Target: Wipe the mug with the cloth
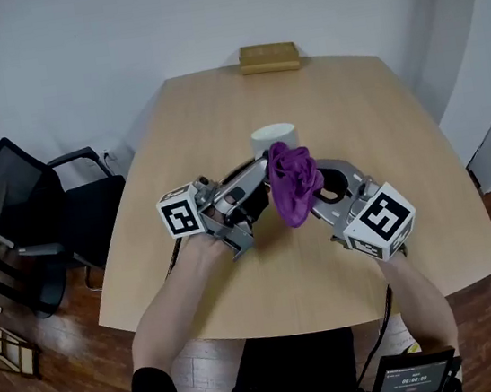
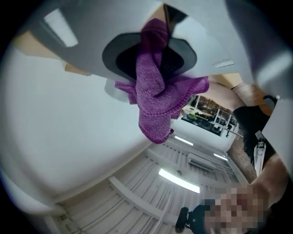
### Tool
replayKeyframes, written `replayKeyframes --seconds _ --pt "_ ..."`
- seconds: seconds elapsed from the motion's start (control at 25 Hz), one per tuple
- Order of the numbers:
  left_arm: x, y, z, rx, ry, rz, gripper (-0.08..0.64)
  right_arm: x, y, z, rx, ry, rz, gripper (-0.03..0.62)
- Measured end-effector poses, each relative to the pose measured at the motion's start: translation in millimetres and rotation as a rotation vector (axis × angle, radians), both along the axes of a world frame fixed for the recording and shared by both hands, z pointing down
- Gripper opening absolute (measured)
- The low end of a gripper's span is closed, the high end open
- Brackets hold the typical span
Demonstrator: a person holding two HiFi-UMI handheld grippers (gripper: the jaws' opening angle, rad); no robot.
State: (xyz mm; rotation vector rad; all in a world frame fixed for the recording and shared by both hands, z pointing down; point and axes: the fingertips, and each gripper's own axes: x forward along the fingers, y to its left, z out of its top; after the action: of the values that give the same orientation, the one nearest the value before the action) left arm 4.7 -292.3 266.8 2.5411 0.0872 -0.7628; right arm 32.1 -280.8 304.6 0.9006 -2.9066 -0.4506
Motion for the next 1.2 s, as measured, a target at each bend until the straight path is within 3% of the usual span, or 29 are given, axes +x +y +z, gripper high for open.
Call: replayKeyframes --seconds 0.12,0.2,0.28,0.4,0.48,0.6,0.8,0.96,1.04,1.08,1.12,1.2 --pt "-26 -10 -4 -0.045 0.087 0.007 0.061 -17 3 42 -0.113 0.159 -0.049 0.074" --pt "-37 -12 -8 -0.052 0.13 0.022 0.061 -12 3 46 -0.16 0.167 -0.071 0.074" --pt "-42 -10 -11 -0.036 0.146 0.033 0.061 4 6 13 -0.159 0.0 -0.109 0.074" --pt "-36 0 -13 0.003 0.14 0.09 0.061 47 10 -63 -0.036 -0.344 -0.087 0.074" --pt "-23 14 -11 0.029 0.105 0.14 0.061 68 13 -88 0.067 -0.437 -0.03 0.074" --pt "-1 33 -8 0.067 0.06 0.194 0.063 60 15 -83 0.125 -0.37 -0.011 0.074" --pt "-3 37 -12 0.085 0.093 0.194 0.061 17 21 -50 0.122 -0.163 -0.063 0.073" --pt "-29 22 -20 0.088 0.155 0.142 0.061 -10 24 -8 0.006 0.019 -0.142 0.072" --pt "-41 18 -24 0.094 0.187 0.128 0.06 -18 21 19 -0.042 0.163 -0.137 0.074" --pt "-46 18 -25 0.103 0.199 0.128 0.061 -17 19 24 -0.045 0.189 -0.131 0.074" --pt "-48 20 -26 0.115 0.209 0.133 0.061 -11 17 21 -0.042 0.163 -0.136 0.075" --pt "-50 24 -28 0.137 0.218 0.154 0.061 10 20 -16 -0.011 -0.028 -0.163 0.075"
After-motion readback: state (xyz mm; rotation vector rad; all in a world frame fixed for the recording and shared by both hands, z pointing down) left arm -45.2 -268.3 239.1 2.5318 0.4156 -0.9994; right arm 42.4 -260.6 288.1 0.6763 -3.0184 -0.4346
